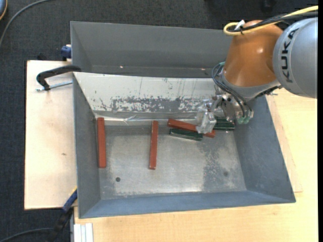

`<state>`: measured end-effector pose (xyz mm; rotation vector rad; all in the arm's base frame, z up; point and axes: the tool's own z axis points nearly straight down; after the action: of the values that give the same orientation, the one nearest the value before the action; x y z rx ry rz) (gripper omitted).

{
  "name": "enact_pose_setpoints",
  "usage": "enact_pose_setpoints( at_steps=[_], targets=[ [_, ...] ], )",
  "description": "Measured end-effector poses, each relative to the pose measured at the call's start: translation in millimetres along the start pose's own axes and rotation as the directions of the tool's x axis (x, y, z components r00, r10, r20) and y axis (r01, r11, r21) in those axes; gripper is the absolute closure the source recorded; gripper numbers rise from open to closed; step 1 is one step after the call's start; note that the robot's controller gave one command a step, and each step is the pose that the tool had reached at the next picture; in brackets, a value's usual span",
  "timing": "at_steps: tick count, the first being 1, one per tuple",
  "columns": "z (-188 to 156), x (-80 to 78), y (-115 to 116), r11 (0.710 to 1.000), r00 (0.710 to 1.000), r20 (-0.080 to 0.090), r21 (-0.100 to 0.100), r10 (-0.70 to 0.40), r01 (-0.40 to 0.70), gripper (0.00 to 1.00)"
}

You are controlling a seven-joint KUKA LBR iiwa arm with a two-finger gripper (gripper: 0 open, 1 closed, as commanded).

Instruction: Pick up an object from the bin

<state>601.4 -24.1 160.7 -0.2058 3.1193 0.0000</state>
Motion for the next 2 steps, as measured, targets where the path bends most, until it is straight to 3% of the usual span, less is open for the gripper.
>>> enact_pose_setpoints(
  at_steps=[1, 2],
  targets=[
    [5.3, 2.1, 0.4, 1.0, 1.0, -0.009, -0.002, 0.0, 0.0, 0.0],
    [89.0, 1.4, 16.2, 0.997, 0.997, -0.01, -0.001, 0.079, -0.079, 0.0]
  ],
)
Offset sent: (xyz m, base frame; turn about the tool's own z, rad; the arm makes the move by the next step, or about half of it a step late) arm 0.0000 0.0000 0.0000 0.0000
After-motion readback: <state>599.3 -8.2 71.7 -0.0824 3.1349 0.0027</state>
